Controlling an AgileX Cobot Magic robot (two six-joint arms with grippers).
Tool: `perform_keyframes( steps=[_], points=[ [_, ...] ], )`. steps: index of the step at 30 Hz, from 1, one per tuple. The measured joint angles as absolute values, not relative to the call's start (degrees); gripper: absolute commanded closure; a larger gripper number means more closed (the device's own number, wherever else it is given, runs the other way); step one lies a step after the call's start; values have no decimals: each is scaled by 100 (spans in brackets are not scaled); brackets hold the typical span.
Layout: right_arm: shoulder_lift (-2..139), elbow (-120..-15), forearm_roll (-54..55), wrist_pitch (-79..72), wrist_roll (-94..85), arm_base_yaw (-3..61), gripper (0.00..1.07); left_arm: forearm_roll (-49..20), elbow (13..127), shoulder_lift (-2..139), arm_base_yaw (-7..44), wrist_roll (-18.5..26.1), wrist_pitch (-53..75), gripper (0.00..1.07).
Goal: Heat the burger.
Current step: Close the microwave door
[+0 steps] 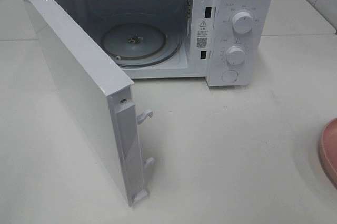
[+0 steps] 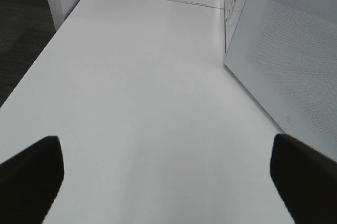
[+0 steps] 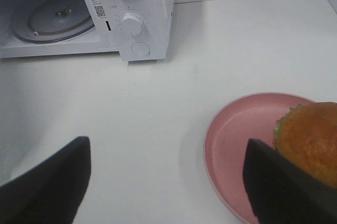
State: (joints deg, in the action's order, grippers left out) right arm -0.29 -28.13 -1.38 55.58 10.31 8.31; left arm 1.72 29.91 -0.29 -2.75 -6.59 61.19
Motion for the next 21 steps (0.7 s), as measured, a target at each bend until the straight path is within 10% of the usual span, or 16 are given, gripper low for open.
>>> perform_keyframes(
  steps=[21],
  points=[
    [-29, -2813, -138, 5552, 1031, 831, 31, 172, 2991, -29, -275, -659, 6119, 6]
  ],
)
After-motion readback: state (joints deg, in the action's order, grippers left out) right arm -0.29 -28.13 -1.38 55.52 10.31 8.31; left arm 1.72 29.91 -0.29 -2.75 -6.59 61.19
